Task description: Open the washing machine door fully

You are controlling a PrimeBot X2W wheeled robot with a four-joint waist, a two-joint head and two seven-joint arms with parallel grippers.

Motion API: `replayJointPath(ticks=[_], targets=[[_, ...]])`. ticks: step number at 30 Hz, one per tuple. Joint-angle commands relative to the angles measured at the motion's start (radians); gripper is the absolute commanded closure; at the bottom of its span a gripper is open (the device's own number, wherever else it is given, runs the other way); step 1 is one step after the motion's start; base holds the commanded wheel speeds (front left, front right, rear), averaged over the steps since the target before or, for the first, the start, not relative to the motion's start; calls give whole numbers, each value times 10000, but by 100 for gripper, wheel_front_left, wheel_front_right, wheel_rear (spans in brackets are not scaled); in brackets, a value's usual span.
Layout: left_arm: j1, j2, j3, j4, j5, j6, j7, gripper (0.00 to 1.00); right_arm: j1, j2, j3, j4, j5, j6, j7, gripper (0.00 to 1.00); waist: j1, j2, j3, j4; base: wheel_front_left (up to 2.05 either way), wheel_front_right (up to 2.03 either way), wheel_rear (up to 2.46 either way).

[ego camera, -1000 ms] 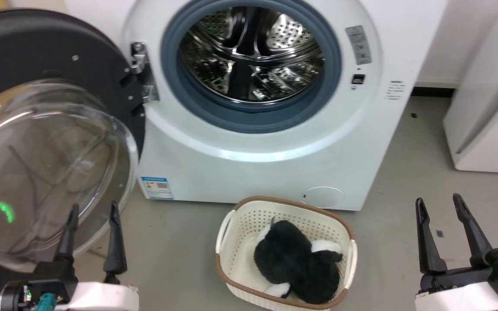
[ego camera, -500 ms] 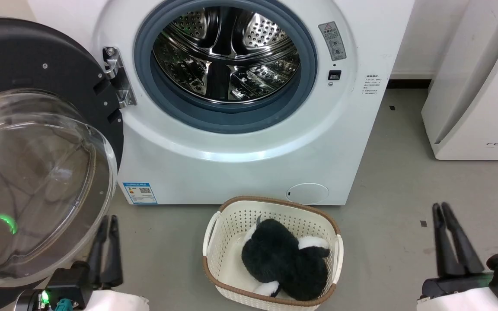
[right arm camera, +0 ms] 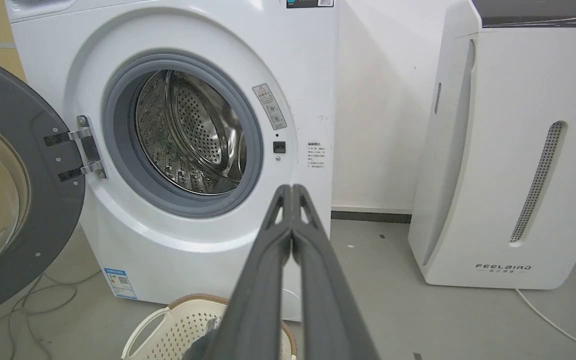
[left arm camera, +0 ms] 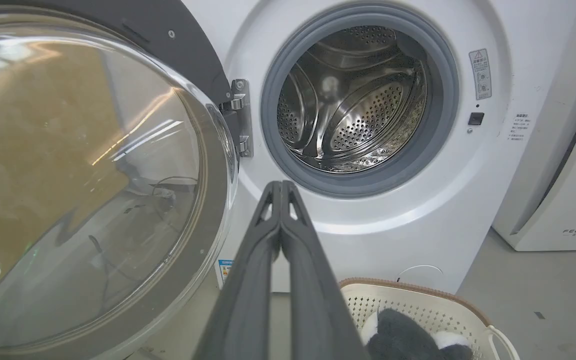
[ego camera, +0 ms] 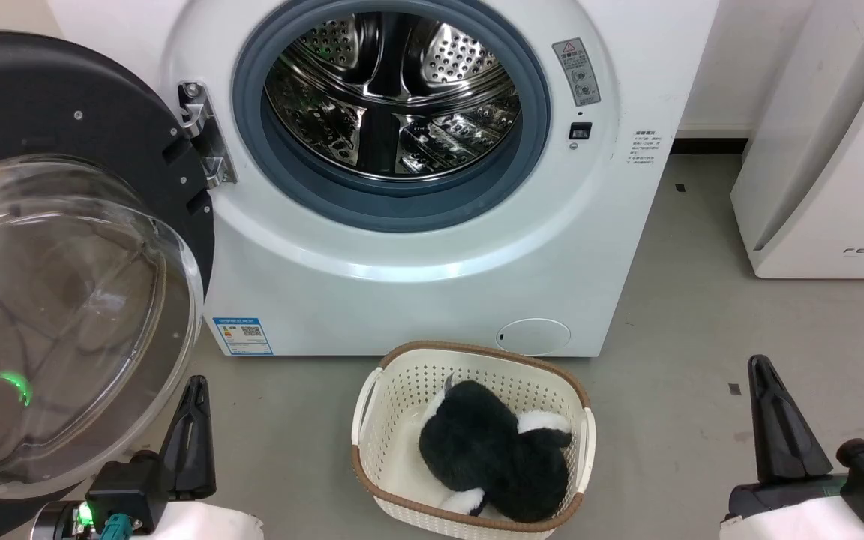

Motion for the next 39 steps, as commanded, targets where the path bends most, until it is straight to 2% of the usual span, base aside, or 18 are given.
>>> replayJointPath(ticks=[1, 39], targets=[[-50, 2, -16, -35, 58, 40, 83, 100, -73, 4, 30, 28, -79, 1, 52, 100, 0, 0, -2, -1, 0, 0, 0], [-176, 8, -292, -159, 211, 157, 871, 100, -263, 14, 208, 201, -376, 3, 832, 100, 0, 0, -35, -35, 0, 0, 0]])
